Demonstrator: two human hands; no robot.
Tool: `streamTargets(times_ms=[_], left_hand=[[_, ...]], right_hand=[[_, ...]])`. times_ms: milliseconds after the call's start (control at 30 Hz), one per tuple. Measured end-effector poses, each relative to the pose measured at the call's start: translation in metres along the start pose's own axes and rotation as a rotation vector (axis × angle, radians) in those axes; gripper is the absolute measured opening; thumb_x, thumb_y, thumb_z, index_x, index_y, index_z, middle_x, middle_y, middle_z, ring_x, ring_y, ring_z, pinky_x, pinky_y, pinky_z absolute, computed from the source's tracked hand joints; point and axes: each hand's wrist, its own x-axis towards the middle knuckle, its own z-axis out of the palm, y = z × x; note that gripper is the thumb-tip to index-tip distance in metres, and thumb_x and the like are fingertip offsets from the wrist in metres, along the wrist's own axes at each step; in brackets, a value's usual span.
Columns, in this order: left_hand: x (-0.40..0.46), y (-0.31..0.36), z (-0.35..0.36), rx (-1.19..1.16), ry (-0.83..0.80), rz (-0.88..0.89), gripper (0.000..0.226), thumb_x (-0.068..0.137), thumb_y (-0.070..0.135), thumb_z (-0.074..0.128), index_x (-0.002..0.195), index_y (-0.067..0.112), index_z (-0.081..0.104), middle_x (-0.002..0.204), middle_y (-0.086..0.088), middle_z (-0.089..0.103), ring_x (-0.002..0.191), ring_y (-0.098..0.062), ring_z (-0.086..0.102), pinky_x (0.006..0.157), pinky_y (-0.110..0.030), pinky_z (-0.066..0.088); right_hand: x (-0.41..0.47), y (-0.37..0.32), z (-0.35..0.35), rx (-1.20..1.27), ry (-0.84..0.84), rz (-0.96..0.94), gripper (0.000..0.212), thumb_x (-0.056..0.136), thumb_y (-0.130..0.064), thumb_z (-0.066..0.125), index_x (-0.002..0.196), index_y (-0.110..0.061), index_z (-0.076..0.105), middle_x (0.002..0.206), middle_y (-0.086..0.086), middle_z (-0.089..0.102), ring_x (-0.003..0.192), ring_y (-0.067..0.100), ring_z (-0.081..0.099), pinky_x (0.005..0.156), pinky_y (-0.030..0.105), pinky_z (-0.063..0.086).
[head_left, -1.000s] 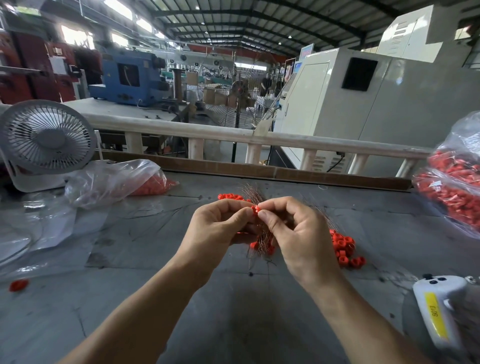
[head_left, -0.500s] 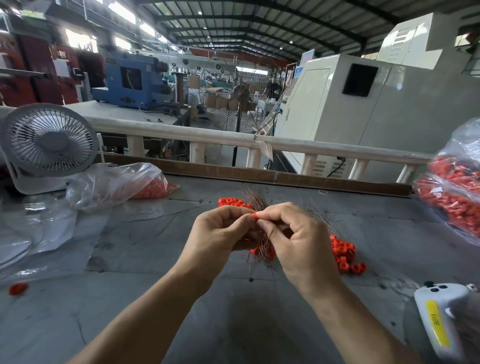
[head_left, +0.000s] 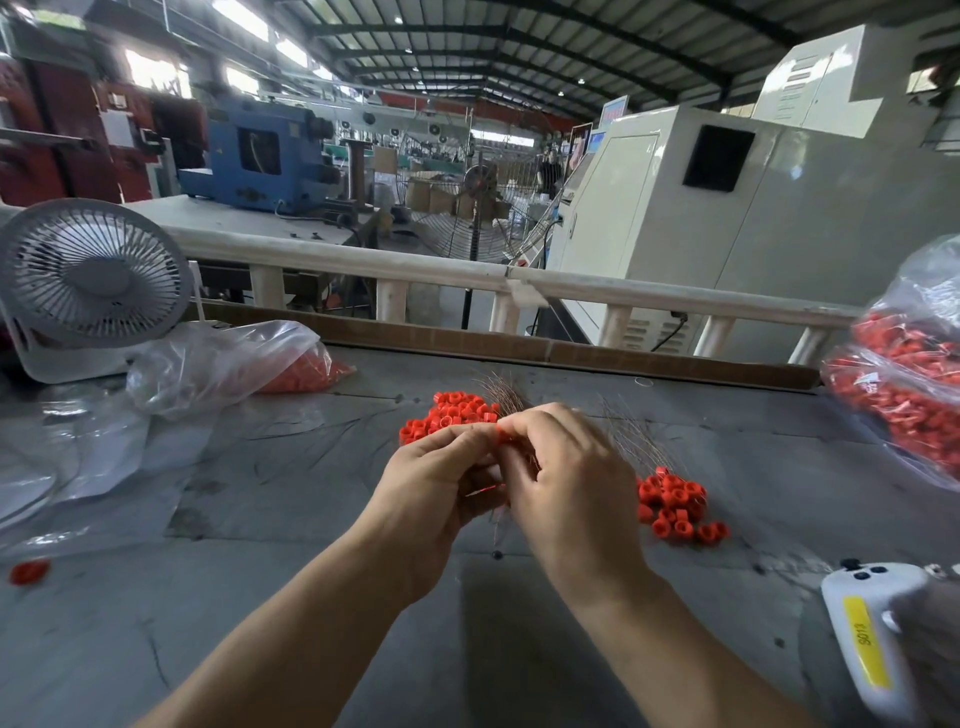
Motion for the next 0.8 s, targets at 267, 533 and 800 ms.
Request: streamTargets(times_ms=[267,533,800], left_hand=[[-0.003,0.002,0.005,-0.062,0.018,-0.037,0.011,0.094,0.011,0.067,0.099,0.003,0.072,0.079,-0.01,0.062,0.067,-0.017,0.062,0.062,-0.024,0.058],[-0.006,0.001,0.01,-0.149,0.013,-0.123,0.012,0.095,0.016,0.067,0.096,0.007,0.074,0.082,-0.007,0.068,0.068,-0.014,0.064,0.07,-0.025,0.057],[-0.01,0.006,0.014,-0.208,0.001,-0.153,0.023,0.094,0.016,0.066,0.075,0.014,0.078,0.075,-0.004,0.07,0.061,-0.012,0.065,0.062,-0.023,0.057]], right_hand=[[-0.002,0.004,0.006,-0.071,0.048,-0.069,0.011,0.085,-0.005,0.073,0.092,-0.013,0.074,0.089,0.002,0.071,0.082,0.028,0.067,0.072,0.042,0.057],[-0.002,0.004,0.009,-0.11,0.092,-0.073,0.01,0.087,-0.012,0.068,0.094,-0.013,0.075,0.091,0.001,0.072,0.085,0.026,0.068,0.079,0.038,0.048],[-0.003,0.005,0.012,-0.111,0.126,-0.095,0.008,0.089,-0.011,0.071,0.095,-0.013,0.075,0.093,0.001,0.073,0.087,0.026,0.068,0.081,0.036,0.042]])
